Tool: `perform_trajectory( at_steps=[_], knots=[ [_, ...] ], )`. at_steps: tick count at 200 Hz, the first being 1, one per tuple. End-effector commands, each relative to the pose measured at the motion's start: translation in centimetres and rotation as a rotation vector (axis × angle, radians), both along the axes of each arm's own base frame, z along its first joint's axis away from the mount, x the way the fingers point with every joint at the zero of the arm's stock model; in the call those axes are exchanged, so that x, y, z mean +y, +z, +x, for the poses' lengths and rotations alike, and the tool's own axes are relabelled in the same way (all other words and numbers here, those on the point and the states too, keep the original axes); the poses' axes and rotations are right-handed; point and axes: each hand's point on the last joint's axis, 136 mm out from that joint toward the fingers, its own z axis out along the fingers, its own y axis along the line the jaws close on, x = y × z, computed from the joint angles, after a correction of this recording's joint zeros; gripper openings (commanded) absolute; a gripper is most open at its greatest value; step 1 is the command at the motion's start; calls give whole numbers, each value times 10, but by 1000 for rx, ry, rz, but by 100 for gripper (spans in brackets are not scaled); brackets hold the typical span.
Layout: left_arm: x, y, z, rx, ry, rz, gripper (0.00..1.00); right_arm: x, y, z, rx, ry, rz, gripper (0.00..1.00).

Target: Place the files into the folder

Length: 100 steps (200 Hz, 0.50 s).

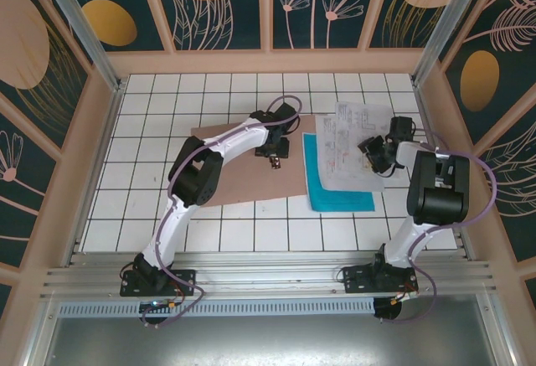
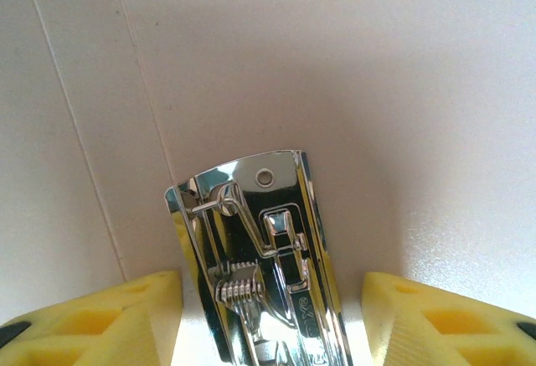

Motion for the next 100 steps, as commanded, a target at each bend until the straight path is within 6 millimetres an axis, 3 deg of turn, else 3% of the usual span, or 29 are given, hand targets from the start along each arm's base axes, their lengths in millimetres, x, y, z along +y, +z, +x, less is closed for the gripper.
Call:
perform_trajectory(
  at_steps=[1, 52, 68, 100],
  knots=[
    [-27, -19, -4, 34, -69, -47, 58, 16, -15, -22, 88, -27, 56, 53],
    [-57, -6, -3, 11, -84, -106, 58, 30, -11, -22, 85, -22, 83, 53],
    [-53, 10, 1, -21, -43, -100, 59, 33, -6, -20, 72, -13, 88, 53],
    [-39, 66, 10, -113, 66, -105, 61, 33, 13, -12, 29, 13, 77, 53]
  ],
)
